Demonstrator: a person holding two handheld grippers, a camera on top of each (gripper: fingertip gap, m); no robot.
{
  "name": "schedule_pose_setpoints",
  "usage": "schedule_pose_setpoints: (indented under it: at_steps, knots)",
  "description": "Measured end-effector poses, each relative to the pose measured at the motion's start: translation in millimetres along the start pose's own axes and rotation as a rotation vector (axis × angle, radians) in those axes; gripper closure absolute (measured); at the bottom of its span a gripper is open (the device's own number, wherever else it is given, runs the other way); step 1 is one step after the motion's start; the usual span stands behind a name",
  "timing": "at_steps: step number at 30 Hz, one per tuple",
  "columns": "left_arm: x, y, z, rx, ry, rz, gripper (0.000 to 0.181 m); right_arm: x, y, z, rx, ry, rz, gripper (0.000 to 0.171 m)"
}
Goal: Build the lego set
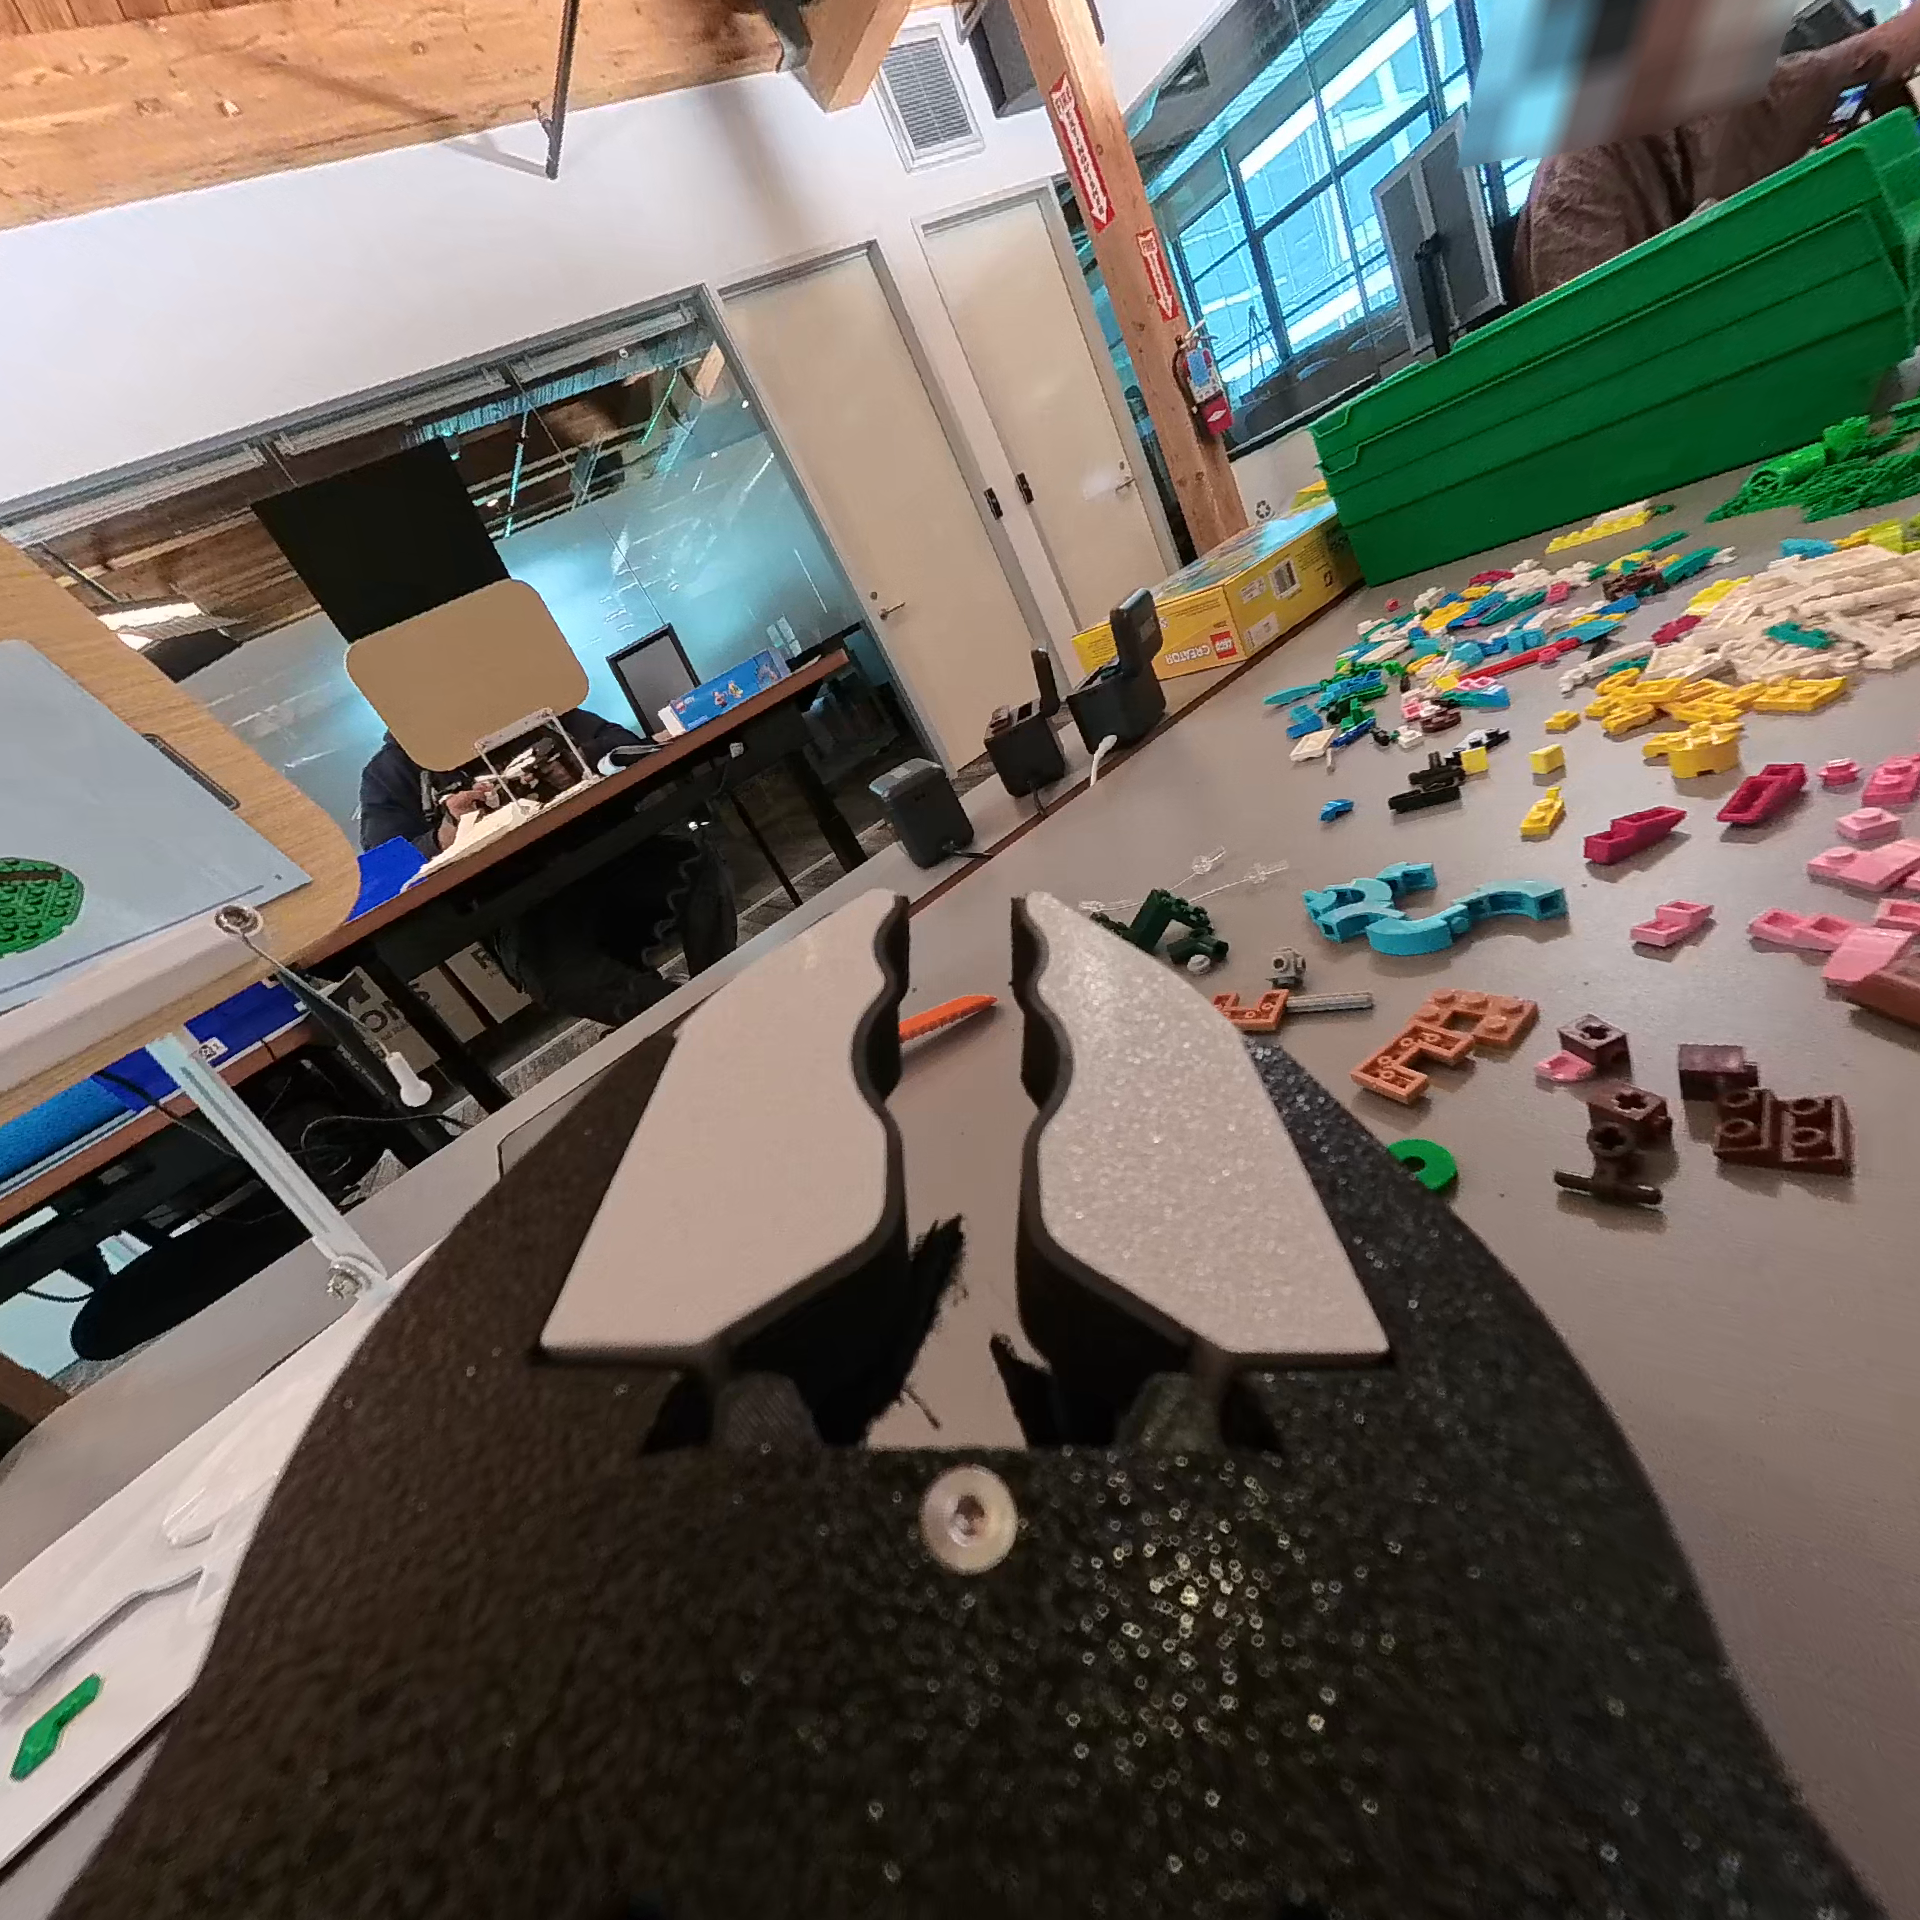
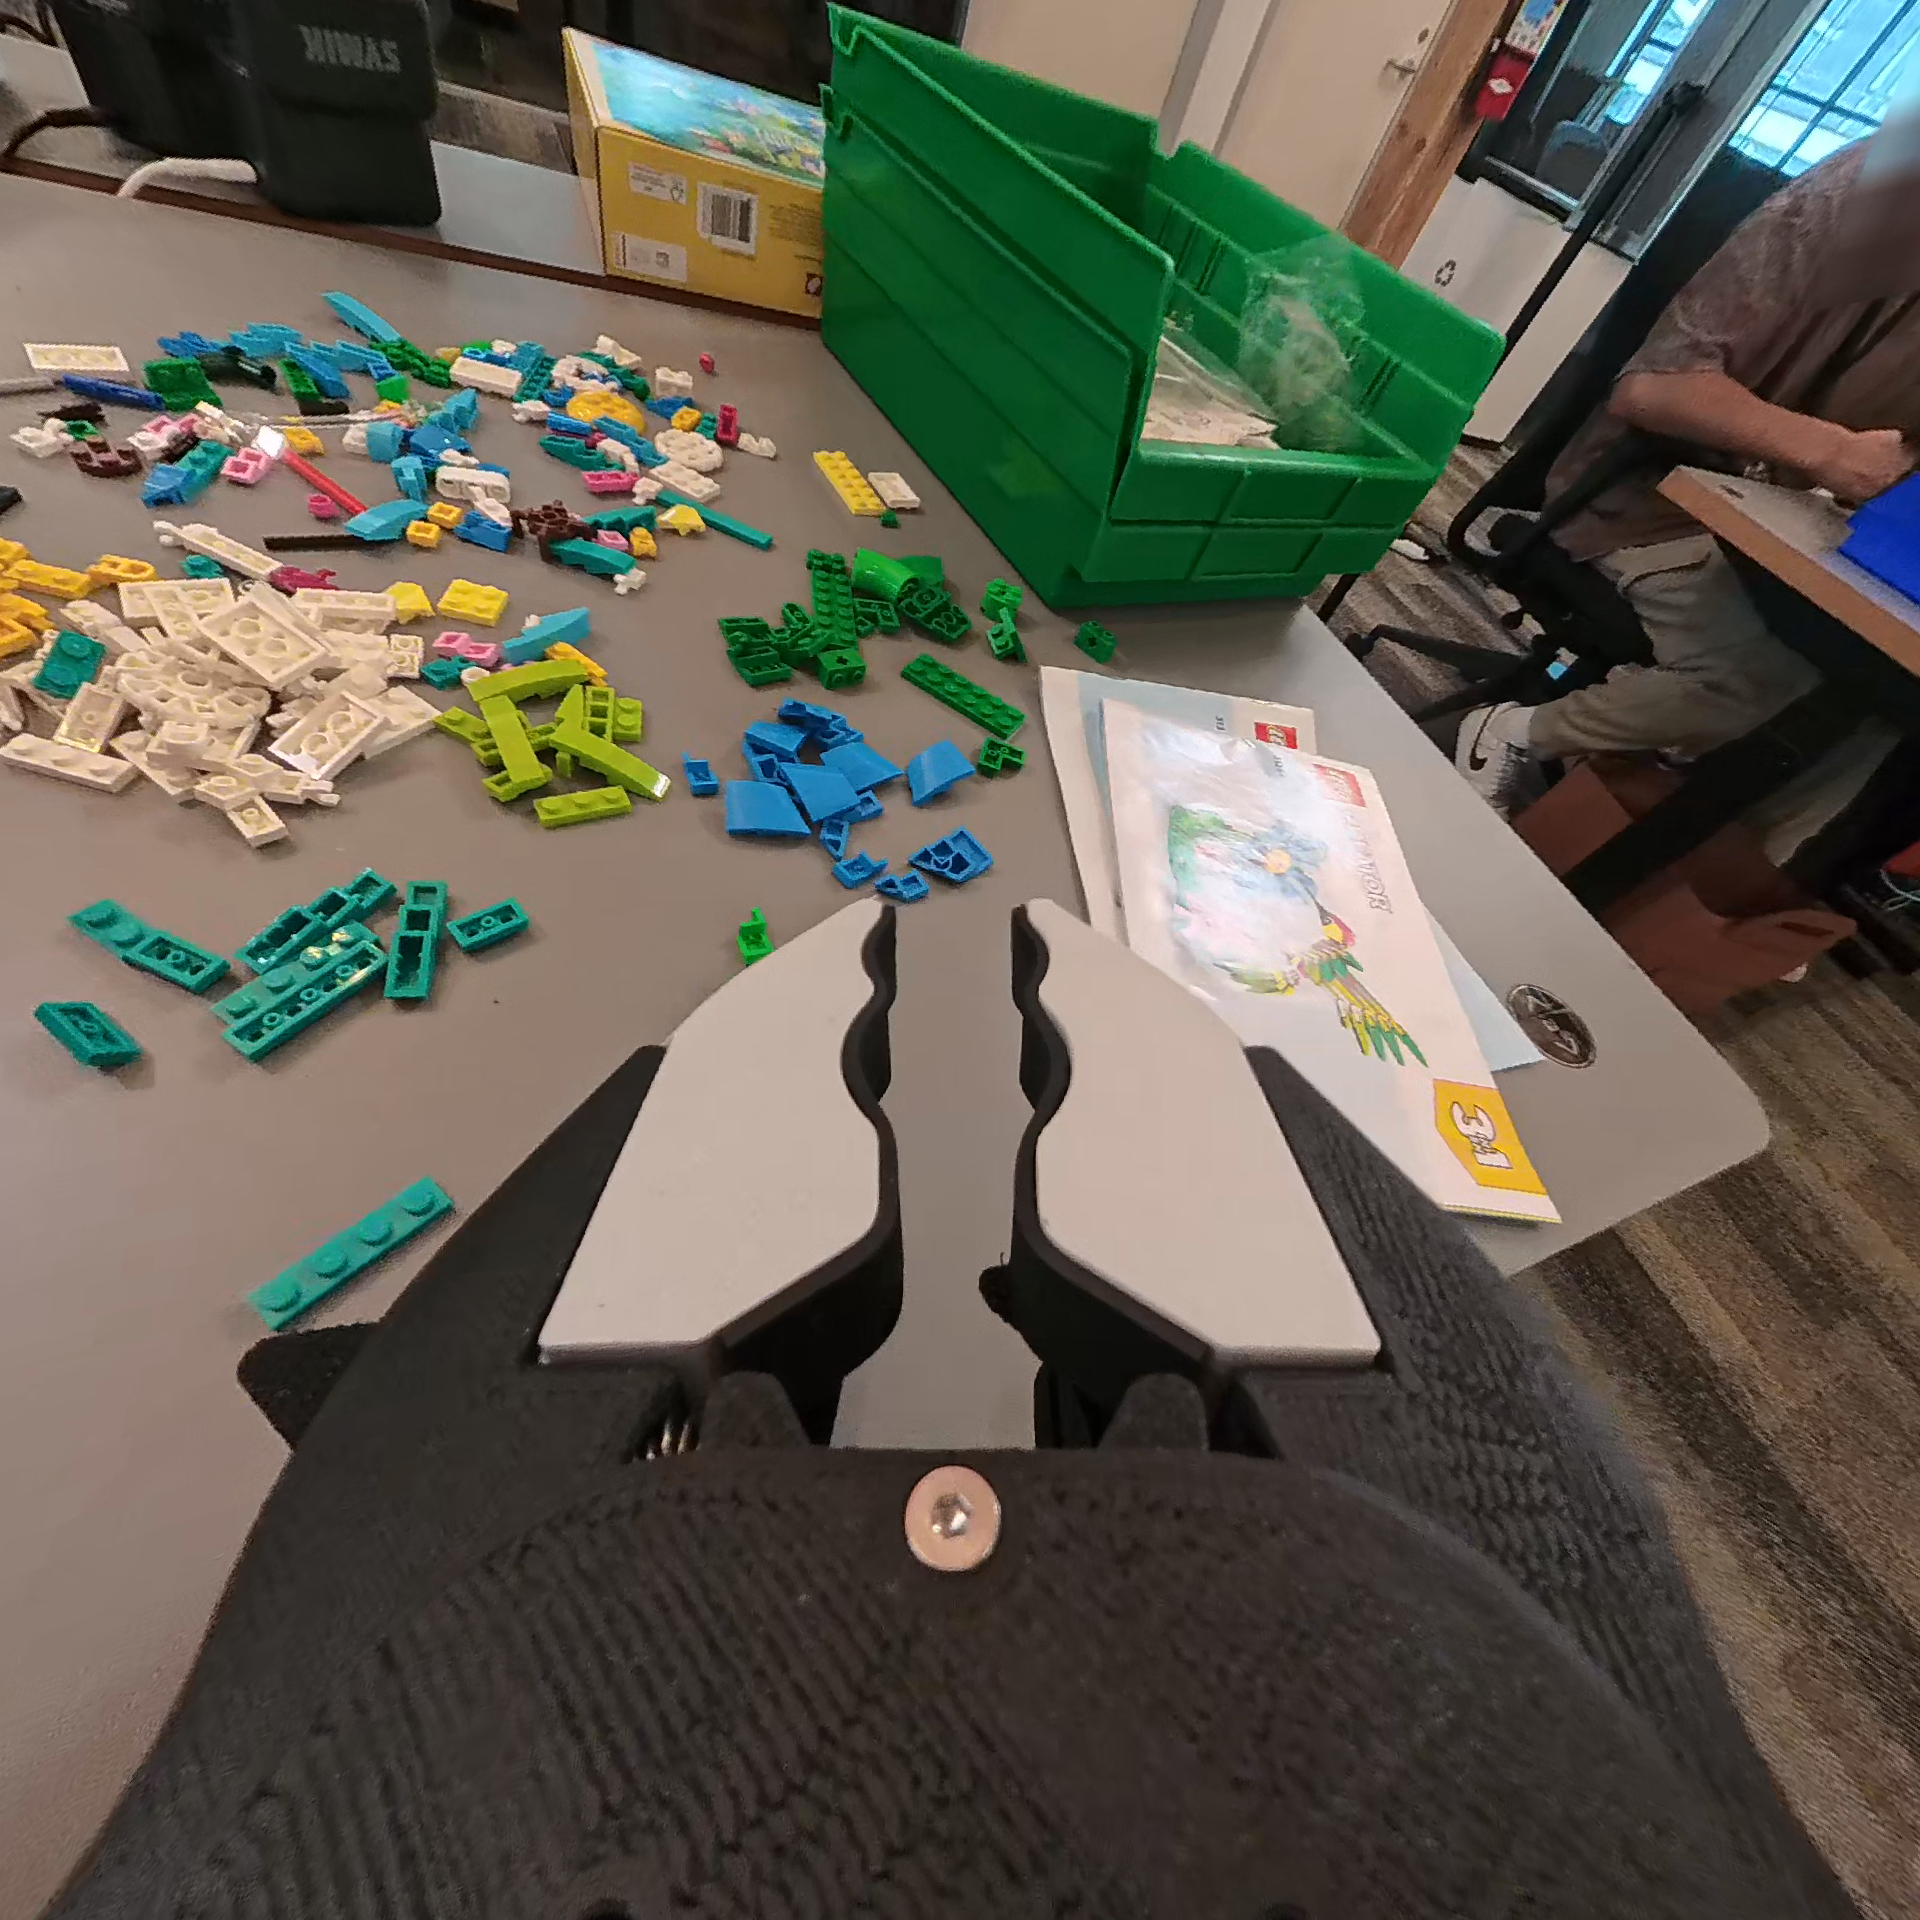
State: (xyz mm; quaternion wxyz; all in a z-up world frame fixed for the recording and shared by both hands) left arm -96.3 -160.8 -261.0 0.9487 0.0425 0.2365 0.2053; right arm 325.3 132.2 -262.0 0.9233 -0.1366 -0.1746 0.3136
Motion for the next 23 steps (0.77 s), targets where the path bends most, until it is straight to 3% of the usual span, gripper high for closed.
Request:
schedule_pose_setpoints:
  at_steps: [23]
  knots:
    - [0.9, -0.2, 0.3, 0.001, 0.005, -0.008, 0.163, -15.0, 11.3, -6.4, -0.056, -0.042, 0.052, 0.151]
Point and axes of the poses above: each gripper's, where its closed fingertips meet, y out along the fingers, z out of its top, x = y × z across the jaws, the point moved 6 cm from there along -y, back along the fingers, and after that the axes turned 6 degrees about z, right-handed, at the moved point
